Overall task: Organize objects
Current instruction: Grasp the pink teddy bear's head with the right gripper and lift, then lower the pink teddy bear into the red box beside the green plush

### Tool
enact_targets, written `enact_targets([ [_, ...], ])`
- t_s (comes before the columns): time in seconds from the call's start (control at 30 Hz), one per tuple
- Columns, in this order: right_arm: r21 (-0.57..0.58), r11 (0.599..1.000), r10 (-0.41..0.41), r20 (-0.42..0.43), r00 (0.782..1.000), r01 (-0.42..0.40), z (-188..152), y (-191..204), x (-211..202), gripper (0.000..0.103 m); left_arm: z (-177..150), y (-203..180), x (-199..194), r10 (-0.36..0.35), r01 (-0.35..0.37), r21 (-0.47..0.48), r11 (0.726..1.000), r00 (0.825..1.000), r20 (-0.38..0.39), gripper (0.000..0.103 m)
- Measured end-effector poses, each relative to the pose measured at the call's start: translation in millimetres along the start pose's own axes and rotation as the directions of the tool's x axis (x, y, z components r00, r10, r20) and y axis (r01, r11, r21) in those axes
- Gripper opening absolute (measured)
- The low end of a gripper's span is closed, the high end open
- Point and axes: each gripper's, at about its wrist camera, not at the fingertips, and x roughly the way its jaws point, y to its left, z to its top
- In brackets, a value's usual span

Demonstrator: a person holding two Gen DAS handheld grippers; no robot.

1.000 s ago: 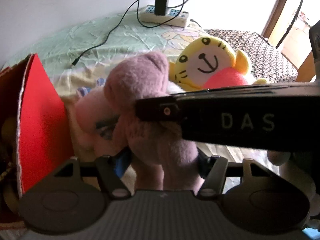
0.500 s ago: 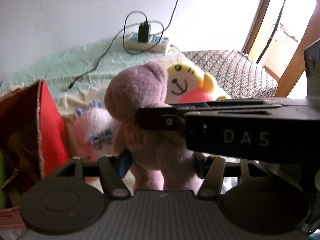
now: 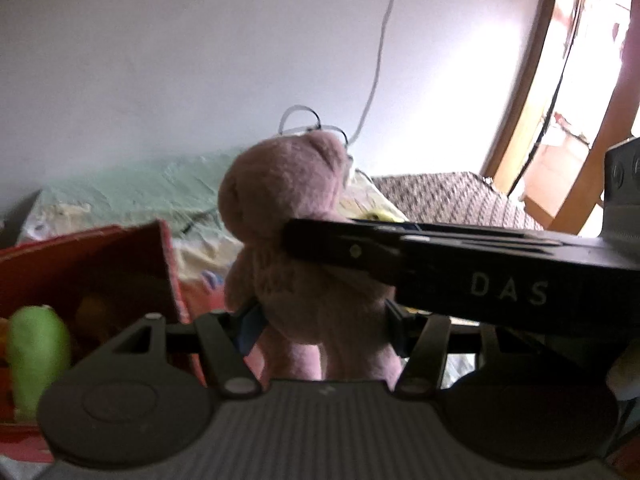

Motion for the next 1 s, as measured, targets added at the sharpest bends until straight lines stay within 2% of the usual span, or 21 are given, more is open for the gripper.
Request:
enact_targets([
  [0.23, -0.049, 0.995, 0.085, 0.004, 0.996, -0.085, 5, 42, 28, 0.027, 0, 35, -41, 0.063, -0.06, -0.052, 0.997, 0.996, 0.064, 0.06],
  [0.43, -0.063, 0.986, 0.155, -0.024, 0.988, -0.156, 0, 78, 58, 0.027, -9, 70, -67, 0.134, -0.125, -0.104, 0.987, 0.988, 0.078, 0.06],
  [0.7, -0.006, 0.972, 0.233, -0.058, 0.971, -0.234, -11, 115, 101, 0.027, -22, 127, -96, 0.223, -0.211, -0.149, 0.966, 0.972, 0.072, 0.06],
  [1.0, 0.112, 0.962, 0.259, -0.088, 0.962, -0.249, -27, 137, 145, 0.027, -33, 183, -98, 0.293, -0.285, -0.151, 0.946, 0.956, 0.031, 0.06],
])
